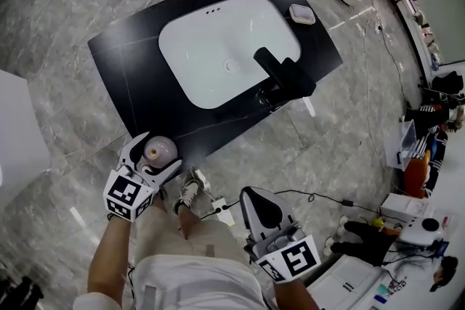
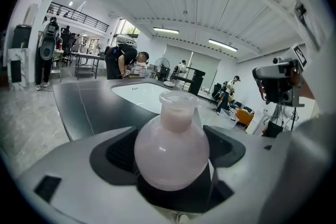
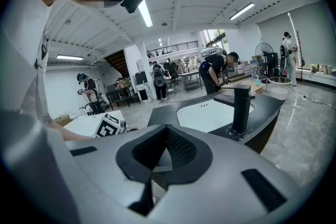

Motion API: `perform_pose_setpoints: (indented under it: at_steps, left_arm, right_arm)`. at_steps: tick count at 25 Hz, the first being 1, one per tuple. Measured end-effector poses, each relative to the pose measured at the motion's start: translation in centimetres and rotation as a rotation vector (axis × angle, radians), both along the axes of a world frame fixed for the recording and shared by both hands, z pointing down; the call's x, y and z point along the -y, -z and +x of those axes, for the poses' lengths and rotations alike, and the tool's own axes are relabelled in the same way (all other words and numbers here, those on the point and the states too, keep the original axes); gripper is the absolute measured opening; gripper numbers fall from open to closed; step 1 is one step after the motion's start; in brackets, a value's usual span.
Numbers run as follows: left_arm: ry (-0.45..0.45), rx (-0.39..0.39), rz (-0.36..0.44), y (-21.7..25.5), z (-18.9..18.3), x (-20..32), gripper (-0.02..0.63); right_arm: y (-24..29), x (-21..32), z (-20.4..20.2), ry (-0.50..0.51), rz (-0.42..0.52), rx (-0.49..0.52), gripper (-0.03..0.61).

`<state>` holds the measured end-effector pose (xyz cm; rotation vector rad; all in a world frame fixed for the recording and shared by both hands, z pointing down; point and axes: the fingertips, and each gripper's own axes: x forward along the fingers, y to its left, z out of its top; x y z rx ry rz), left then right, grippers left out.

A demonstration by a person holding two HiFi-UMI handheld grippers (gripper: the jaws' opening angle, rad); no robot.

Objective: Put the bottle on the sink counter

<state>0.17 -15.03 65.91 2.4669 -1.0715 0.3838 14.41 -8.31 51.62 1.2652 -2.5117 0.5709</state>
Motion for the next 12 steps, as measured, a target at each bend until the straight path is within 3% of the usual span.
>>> perform_pose_setpoints:
  at_steps: [5,12]
  left_arm:
    - [-0.028,0.074,0.001,-0.8,0.3,0.0,0.393]
    - [-0.062,0.112,0.004,-1.2,0.9,0.0,0.393]
  right_arm:
    - [-0.1,-0.1,-0.6,-0.001,-0.007,0.008,0.009]
    - [0.1,-0.3,-1.6,-0.007,-0.010,0.013,0.009]
